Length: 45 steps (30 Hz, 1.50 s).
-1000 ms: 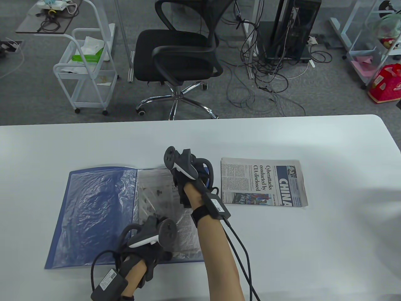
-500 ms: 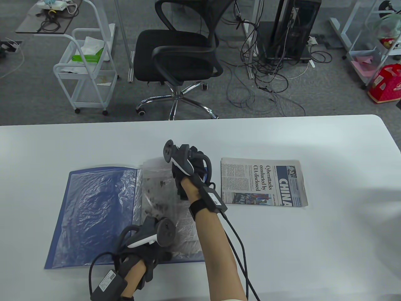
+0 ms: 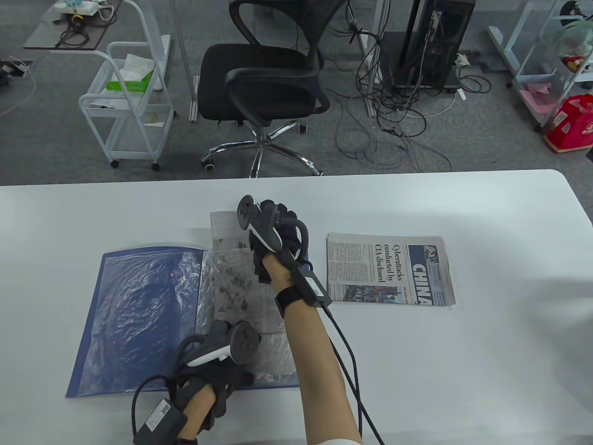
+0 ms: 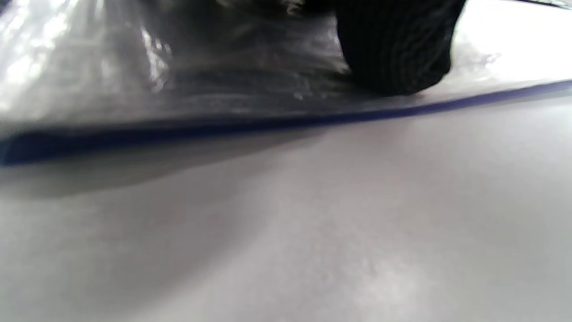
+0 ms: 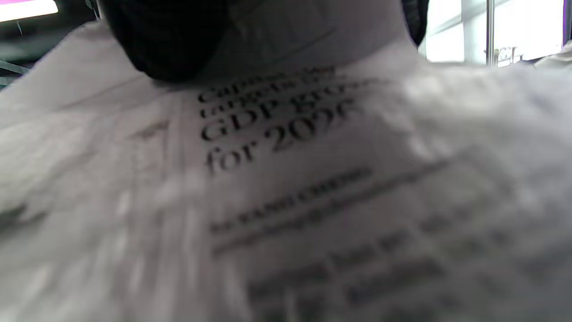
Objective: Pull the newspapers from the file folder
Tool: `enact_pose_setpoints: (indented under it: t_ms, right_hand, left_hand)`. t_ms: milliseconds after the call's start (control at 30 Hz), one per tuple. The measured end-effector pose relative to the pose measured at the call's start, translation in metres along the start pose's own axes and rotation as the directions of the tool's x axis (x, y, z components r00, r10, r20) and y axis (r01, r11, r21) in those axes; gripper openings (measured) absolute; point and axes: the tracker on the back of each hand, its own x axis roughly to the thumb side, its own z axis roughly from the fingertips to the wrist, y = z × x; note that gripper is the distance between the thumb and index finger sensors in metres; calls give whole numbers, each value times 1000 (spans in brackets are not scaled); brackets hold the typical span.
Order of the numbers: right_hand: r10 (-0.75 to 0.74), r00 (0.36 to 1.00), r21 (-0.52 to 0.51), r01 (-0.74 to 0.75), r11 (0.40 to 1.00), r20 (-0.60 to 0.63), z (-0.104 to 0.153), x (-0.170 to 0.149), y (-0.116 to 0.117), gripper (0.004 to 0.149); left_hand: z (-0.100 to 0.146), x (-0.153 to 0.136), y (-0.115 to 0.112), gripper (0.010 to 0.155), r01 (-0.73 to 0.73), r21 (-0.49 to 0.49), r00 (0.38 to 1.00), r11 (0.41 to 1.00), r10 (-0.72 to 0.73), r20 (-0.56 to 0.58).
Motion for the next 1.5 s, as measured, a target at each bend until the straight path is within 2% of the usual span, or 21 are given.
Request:
enact_pose_setpoints:
  t_ms: [67, 267, 433, 567, 767, 900, 1067, 1233, 1400, 1500]
  right_hand:
    - [-28, 999, -45, 29, 999, 22, -1, 2, -14, 38]
    - [-56, 993, -274, 84, 958, 108, 8, 2, -66, 38]
    - [-182, 966, -352, 237, 906, 181, 17, -9, -110, 38]
    - [-329, 923, -369, 383, 847, 202, 23, -29, -142, 38]
    - [-493, 854, -375, 518, 769, 168, 32, -67, -178, 38]
    - [-641, 760, -365, 630, 686, 106, 39, -103, -191, 38]
    - [-787, 617, -365, 730, 578, -13, 51, -160, -187, 38]
    - [-860, 493, -394, 769, 503, -136, 65, -232, -164, 38]
    - [-860, 422, -460, 727, 510, -285, 82, -298, -131, 38]
    - [-813, 409, -478, 663, 577, -414, 93, -338, -95, 38]
  left_hand:
    - [0, 0, 0, 81, -6, -1, 1000, 1000, 6, 2]
    - [0, -1, 0, 80, -12, -6, 1000, 1000, 12, 1]
    - [0, -1, 0, 80, -22, -8, 1000, 1000, 22, 0]
    - [0, -1, 0, 80, -28, -10, 1000, 1000, 28, 0]
    - [0, -1, 0, 80, -38, -12, 999, 999, 38, -1]
    - [-1, -2, 0, 80, -47, -15, 999, 999, 47, -2]
    - [-1, -2, 0, 80, -51, -16, 999, 999, 51, -5]
    - [-1, -2, 0, 80, -53, -16, 999, 998, 53, -5]
    - [-1, -2, 0, 80, -59, -18, 998, 998, 59, -8]
    - [-1, -2, 0, 79, -61, -18, 998, 998, 60, -8]
